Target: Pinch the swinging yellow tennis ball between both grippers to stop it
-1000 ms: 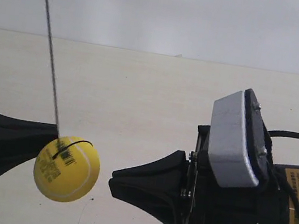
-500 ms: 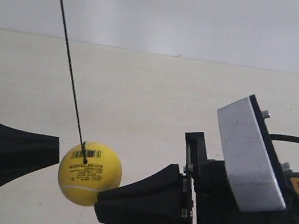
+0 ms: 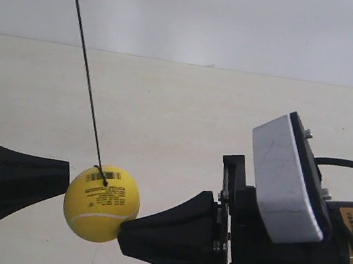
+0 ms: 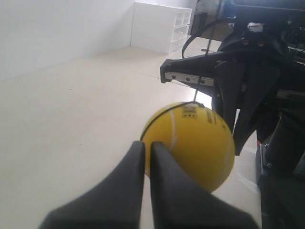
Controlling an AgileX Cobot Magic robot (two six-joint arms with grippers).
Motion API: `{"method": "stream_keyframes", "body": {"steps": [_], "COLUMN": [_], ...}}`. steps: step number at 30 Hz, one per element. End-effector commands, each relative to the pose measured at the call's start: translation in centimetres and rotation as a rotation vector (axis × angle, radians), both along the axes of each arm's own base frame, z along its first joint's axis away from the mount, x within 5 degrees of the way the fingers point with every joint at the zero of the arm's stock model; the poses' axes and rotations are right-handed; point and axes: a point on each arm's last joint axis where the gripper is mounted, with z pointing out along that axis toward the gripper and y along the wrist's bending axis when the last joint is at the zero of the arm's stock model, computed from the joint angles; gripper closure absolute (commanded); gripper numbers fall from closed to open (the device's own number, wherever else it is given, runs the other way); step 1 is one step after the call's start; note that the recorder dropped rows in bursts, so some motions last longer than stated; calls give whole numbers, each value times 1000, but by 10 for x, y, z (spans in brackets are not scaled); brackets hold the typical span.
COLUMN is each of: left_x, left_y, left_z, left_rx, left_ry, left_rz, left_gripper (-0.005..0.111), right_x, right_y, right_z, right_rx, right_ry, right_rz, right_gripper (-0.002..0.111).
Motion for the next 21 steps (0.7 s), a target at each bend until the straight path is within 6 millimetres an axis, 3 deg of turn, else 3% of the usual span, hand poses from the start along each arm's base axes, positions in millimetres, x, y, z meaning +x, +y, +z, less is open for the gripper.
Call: {"method": "stream_keyframes", "body": {"steps": [1,21], "left_x": [-3,-3], "left_y": [-1,-1], "left_z": [0,0], "left_rx": [-7,-6], "left_ry": [-5,-5], "left_rz": [-27,-28], "left_gripper": [102,102], "right_x": [2,2], "right_y": [1,1], "right_z": [1,1], "right_rx": [12,14], "right_ry": [0,2], "right_rz": [-14,-17], "right_gripper": [108,108]}}
